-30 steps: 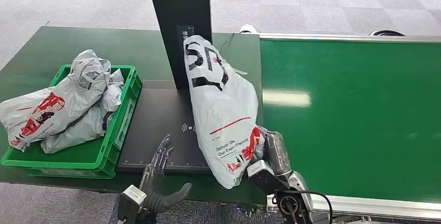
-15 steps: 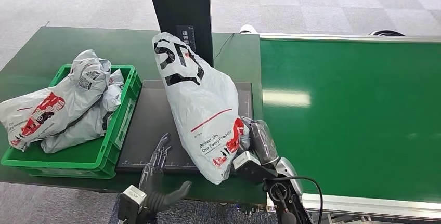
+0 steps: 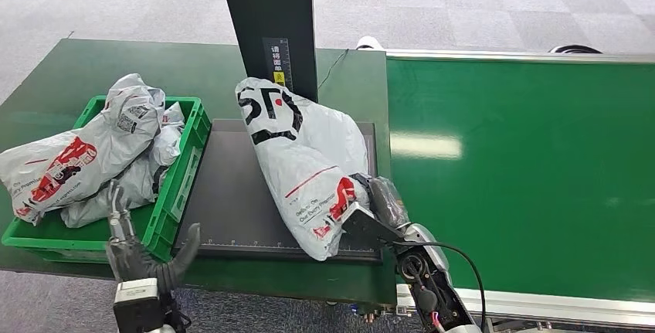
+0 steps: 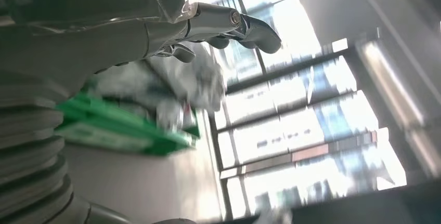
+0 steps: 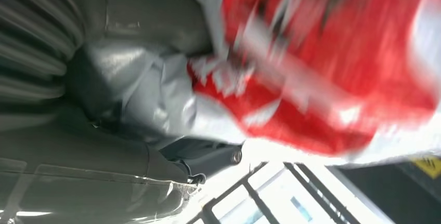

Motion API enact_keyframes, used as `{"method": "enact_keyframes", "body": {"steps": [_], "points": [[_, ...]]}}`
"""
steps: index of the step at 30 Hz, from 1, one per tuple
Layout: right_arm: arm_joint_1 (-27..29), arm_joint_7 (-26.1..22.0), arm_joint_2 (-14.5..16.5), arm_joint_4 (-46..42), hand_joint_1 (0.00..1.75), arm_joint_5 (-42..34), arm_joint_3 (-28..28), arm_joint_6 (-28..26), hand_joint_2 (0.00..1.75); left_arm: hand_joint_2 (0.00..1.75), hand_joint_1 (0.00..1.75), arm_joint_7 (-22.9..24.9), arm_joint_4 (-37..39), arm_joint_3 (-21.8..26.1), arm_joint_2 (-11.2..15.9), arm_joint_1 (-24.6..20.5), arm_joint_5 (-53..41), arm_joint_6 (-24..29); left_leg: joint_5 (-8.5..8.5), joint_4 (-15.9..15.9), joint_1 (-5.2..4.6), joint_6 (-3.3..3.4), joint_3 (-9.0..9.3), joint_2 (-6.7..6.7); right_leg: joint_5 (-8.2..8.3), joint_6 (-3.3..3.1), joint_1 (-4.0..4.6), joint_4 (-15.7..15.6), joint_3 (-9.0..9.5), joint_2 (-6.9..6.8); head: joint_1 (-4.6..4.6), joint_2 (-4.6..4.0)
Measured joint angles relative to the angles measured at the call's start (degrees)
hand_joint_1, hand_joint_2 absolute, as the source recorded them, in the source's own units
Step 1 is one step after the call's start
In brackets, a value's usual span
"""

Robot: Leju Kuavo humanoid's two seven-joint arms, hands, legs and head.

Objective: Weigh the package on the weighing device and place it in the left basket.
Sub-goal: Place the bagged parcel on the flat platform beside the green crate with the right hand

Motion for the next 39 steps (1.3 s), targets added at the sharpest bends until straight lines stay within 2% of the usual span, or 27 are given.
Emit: {"method": "enact_keyframes", "body": {"steps": [4, 13, 18, 26, 34, 39], "points": [[0.0, -1.1, -0.3, 1.9, 0.0, -0.2, 0.3, 1.5, 1.75, 1.75, 0.0, -0.4, -1.8, 0.1, 1.0, -0.8, 5.6, 6.9, 0.01, 0.0, 0.0, 0.0, 0.02, 0.0, 0.0, 0.0, 0.0, 0.0, 0.01, 0.0, -0.01, 0.01], [1.3, -2.8, -0.3, 2.0, 0.0, -2.3, 0.2, 0.5, 1.75, 1.75, 0.0, -0.5, -1.9, -0.8, 2.9, -2.1, 6.7, 7.9, 0.01, 0.0, -0.01, 0.01, 0.01, 0.01, 0.0, 0.0, -0.01, 0.0, 0.0, 0.0, -0.01, 0.02], [4.0, -6.7, 0.1, -4.3, 0.0, -12.3, -1.1, 0.1, 1.75, 1.75, 0.0, -0.5, -1.1, -1.3, 3.3, -2.6, 5.1, 7.9, 0.0, 0.0, 0.0, 0.0, 0.0, 0.03, 0.0, 0.0, -0.01, 0.0, -0.03, 0.0, 0.0, 0.01], [8.6, -7.3, -0.6, -18.9, 0.0, -28.8, -1.9, -1.6, 1.75, 1.75, 0.0, -0.5, -0.4, -2.0, 3.9, -2.4, 4.6, 8.7, 0.0, 0.0, -0.01, 0.0, 0.0, 0.09, 0.0, 0.0, -0.01, 0.0, -0.04, 0.02, 0.0, 0.0], [10.2, -7.3, -1.0, -25.8, 0.0, -32.4, -2.3, -2.1, 1.75, 1.75, 0.0, -0.5, -0.1, -2.2, 4.1, -2.4, 4.0, 8.8, 0.0, 0.0, 0.0, 0.0, 0.01, 0.08, 0.0, 0.0, -0.01, 0.0, -0.03, 0.02, -0.01, 0.01], [11.4, -7.3, -0.7, -30.2, 0.0, -38.7, -3.7, -2.0, 1.75, 1.75, 0.0, -0.5, -0.1, -2.7, 3.9, -2.3, 0.6, 8.7, 0.0, 0.0, -0.01, 0.0, 0.0, 0.07, 0.0, 0.0, -0.01, 0.0, -0.03, 0.02, 0.0, 0.01]]}}
